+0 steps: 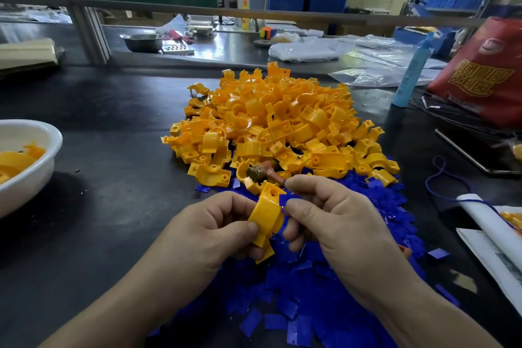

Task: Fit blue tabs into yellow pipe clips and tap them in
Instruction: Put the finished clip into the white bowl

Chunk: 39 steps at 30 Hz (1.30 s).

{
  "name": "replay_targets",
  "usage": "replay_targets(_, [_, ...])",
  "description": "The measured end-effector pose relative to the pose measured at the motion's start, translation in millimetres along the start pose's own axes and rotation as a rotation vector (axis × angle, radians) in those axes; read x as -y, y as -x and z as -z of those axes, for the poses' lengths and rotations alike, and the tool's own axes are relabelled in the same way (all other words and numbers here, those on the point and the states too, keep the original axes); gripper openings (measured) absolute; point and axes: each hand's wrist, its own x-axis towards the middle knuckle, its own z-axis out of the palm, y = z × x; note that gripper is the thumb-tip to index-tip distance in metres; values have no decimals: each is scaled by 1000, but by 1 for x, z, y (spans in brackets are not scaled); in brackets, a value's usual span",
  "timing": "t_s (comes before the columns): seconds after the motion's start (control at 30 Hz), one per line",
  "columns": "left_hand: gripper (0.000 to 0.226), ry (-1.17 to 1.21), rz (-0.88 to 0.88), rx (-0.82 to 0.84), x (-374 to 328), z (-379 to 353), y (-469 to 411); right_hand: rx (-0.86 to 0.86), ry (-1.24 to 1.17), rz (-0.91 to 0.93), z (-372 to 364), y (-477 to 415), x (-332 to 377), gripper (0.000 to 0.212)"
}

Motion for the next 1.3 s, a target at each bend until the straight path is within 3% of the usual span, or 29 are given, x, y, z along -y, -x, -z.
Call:
replay_targets(0.33, [18,-52,-100,99,5,0,0,-48,18,56,-4,2,-3,13])
replay_targets(0.57, [19,-122,-157,192,1,-3,4,-9,-263,-89,-2,-4,-11,25])
replay_targets(0.8, [35,-69,-150,-35,0,-7,3,31,-166,-40,1,-1,-7,24])
replay_targets(0.9, [32,5,-144,-25,-1,-7,3,96,-17,8,-6,3,-5,20])
replay_targets(1.03, [28,33,-130,-51,1,-9,1,94,13,18,-9,4,-4,25])
replay_targets(1.3, [36,-133,-174,-178,4,-17,3,121,11,-37,-6,3,-7,20])
